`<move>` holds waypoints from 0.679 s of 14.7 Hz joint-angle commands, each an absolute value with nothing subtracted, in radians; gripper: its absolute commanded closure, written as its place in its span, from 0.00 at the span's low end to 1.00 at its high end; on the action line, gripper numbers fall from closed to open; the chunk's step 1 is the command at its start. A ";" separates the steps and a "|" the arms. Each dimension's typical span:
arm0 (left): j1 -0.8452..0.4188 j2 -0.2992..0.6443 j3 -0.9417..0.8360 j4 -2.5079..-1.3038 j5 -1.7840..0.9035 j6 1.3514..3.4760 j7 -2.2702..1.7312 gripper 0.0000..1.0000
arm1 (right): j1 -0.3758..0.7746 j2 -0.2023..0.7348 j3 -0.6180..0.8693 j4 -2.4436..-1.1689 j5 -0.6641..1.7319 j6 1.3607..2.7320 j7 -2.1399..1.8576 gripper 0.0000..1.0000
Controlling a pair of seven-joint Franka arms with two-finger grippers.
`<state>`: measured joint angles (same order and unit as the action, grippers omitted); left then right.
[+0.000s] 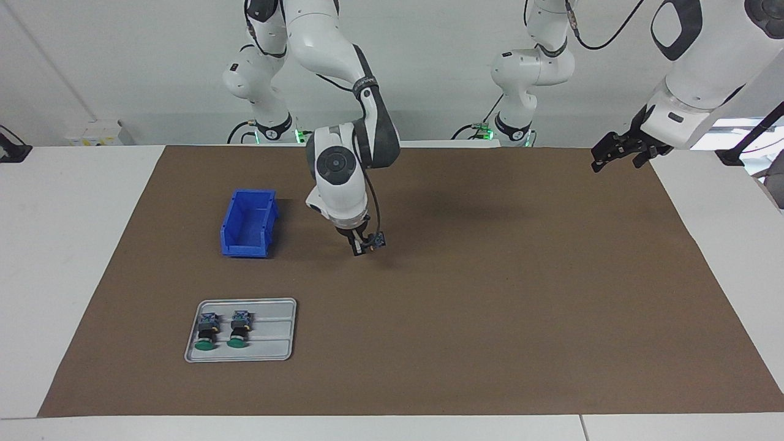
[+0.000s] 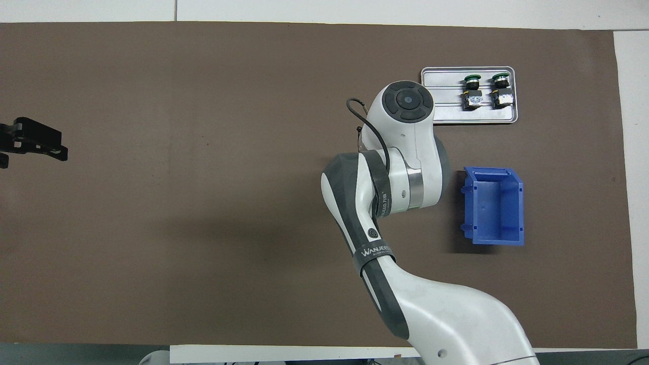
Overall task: Place and press button with both arms
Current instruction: 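Lower the green button onto the table and open the right gripper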
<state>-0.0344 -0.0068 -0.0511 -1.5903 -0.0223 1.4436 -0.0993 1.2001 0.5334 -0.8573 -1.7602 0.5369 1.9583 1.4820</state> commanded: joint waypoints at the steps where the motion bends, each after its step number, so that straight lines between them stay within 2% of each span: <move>1: -0.034 -0.025 -0.048 -1.608 -0.029 1.440 -0.103 0.00 | 1.233 0.541 -0.882 -1.769 0.589 1.979 1.500 0.95; 10: -0.034 -0.025 -0.048 -1.614 -0.031 1.443 -0.104 0.00 | 1.368 0.589 -0.972 -1.761 0.640 1.954 1.540 0.94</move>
